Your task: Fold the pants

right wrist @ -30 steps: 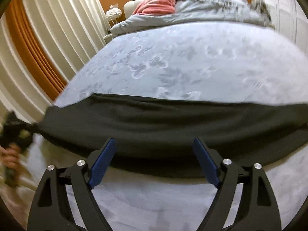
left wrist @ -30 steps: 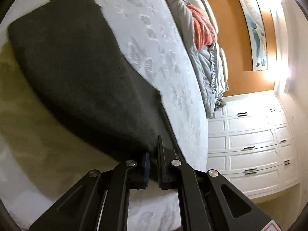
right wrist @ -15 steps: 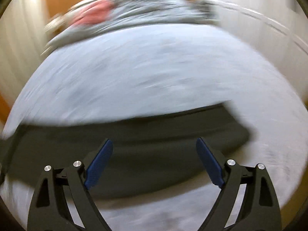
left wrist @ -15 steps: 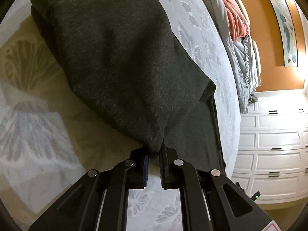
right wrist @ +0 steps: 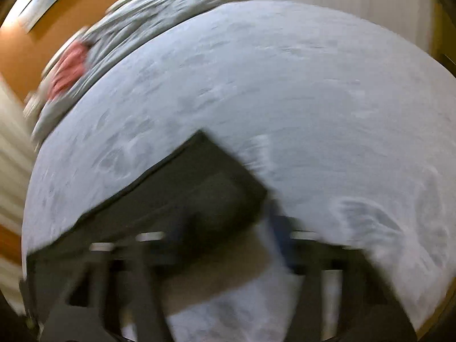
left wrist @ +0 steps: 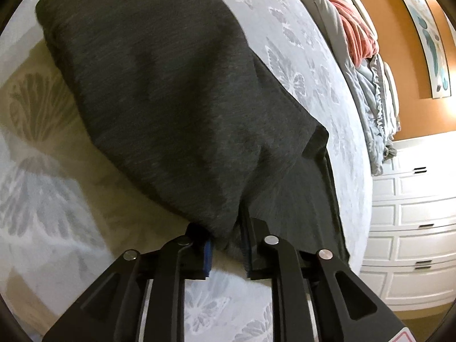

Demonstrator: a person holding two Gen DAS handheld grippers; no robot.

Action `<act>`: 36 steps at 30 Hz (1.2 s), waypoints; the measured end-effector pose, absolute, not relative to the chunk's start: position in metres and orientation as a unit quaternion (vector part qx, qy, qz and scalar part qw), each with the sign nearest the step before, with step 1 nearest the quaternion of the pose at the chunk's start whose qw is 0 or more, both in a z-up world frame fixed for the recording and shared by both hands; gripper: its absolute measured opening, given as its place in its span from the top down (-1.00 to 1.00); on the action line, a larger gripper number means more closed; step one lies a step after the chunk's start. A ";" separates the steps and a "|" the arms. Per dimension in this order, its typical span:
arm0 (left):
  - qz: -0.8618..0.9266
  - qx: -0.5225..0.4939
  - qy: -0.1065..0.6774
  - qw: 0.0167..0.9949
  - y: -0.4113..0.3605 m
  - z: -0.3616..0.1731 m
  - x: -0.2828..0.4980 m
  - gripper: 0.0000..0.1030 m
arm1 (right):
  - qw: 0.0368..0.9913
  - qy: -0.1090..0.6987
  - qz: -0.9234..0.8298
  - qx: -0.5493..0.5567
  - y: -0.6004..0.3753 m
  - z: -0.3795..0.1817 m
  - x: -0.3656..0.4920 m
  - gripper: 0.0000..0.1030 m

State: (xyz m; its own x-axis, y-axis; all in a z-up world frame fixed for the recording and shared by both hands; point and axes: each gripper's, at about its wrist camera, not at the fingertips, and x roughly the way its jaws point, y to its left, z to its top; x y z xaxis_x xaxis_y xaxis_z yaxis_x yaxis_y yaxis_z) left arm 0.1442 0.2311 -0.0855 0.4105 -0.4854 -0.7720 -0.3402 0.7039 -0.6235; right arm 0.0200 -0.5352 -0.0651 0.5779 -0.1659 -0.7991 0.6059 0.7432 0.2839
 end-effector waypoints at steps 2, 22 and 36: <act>-0.042 -0.366 0.538 0.758 0.227 -0.083 0.144 0.71 | 0.871 0.382 -0.207 0.229 -0.518 -0.038 0.031 0.74; -0.027 -0.326 0.526 0.785 0.206 -0.077 0.149 0.24 | 0.830 0.422 -0.205 0.301 -0.518 -0.072 0.040 -0.25; -0.039 -0.340 0.523 0.781 0.210 -0.078 0.147 0.24 | 0.888 0.337 -0.226 0.217 -0.512 -0.015 0.042 0.82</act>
